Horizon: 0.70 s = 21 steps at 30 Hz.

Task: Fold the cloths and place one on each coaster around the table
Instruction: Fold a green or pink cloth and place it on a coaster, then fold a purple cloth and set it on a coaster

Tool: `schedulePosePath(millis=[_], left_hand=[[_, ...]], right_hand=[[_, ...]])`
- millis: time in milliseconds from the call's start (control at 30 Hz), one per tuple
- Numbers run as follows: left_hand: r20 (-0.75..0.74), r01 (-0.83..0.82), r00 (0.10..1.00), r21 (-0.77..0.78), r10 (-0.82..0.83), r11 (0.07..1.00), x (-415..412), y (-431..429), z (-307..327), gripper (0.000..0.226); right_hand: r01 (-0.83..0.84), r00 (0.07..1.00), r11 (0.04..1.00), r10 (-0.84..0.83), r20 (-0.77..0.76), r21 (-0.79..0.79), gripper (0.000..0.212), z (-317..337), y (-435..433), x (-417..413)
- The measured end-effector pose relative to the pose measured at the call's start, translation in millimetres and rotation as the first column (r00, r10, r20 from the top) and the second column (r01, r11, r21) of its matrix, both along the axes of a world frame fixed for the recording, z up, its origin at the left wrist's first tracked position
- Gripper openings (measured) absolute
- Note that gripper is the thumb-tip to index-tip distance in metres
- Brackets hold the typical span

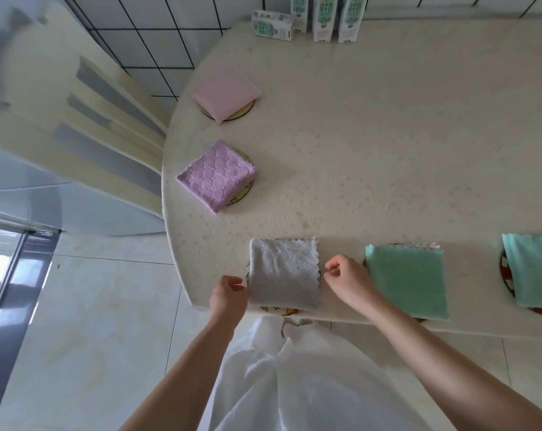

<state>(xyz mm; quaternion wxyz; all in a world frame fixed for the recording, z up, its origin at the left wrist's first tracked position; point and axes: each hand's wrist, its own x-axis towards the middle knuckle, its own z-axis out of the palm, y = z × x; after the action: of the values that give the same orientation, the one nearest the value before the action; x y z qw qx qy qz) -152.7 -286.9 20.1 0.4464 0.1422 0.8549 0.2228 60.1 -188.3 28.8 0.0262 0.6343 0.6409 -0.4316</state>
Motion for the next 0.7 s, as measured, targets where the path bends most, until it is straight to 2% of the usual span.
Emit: schedulePosePath(millis=[133,300,467,600,700], left_hand=[[0.024,-0.035,0.999,0.03,0.034,0.999,-26,18,9,0.027],[0.071,-0.109,0.992,0.134,0.1,0.985,-70,57,14,0.029],[0.223,-0.217,0.959,0.171,0.177,0.961,-117,90,11,0.027],[0.333,-0.232,0.926,0.135,0.176,0.963,-151,107,2,0.025],[0.414,-0.253,0.891,0.109,0.188,0.961,-166,115,-1,0.013]], right_hand=[[-0.001,0.997,0.994,0.009,-0.071,0.106,0.014,15,25,-25],[-0.025,0.99,0.989,0.045,-0.134,0.147,0.015,32,52,-75],[-0.014,0.992,0.985,0.035,-0.12,0.173,0.02,40,74,-130],[0.067,0.994,0.982,-0.05,-0.102,0.175,0.02,38,92,-170],[0.095,0.994,0.979,-0.084,-0.071,0.179,0.023,36,105,-193]])
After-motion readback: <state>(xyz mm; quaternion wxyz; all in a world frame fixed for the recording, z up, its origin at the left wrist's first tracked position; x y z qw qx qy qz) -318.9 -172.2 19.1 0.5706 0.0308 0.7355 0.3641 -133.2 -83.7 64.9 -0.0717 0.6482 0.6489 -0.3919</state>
